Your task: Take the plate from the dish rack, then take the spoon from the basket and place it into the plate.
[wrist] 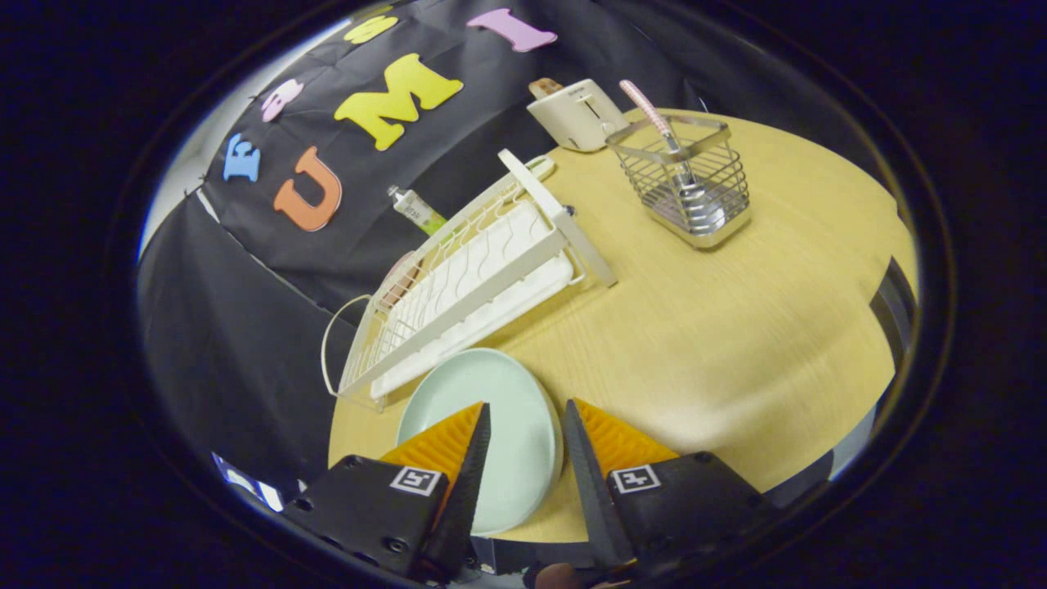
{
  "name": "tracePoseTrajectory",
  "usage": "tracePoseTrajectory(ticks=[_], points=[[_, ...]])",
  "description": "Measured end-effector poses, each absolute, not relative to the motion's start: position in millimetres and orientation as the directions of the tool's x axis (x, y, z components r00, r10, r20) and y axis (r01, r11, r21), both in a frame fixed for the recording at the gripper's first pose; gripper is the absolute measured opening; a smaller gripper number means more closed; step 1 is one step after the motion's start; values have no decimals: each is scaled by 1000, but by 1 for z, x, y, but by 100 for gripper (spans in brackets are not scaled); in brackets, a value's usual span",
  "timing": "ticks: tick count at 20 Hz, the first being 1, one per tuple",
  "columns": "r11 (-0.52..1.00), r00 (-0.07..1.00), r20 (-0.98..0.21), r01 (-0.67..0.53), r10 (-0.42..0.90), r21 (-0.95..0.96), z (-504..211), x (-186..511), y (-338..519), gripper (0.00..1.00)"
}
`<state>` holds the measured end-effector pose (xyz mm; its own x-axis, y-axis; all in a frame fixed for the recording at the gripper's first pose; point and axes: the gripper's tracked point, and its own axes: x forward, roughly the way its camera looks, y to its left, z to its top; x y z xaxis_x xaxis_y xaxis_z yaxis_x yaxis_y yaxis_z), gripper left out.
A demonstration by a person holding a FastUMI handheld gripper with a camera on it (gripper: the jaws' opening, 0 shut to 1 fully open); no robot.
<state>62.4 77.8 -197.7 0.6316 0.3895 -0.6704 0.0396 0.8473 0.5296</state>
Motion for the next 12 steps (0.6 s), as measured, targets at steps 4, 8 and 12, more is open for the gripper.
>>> tracePoseTrajectory(ticks=[4, 8, 12], points=[[922, 754, -592, -44, 284, 386, -161, 61, 52, 68], [963, 854, -475, -98, 211, 251, -121, 51, 22, 90], [980, 911, -382, -93, 154, 176, -103, 50, -22, 100]])
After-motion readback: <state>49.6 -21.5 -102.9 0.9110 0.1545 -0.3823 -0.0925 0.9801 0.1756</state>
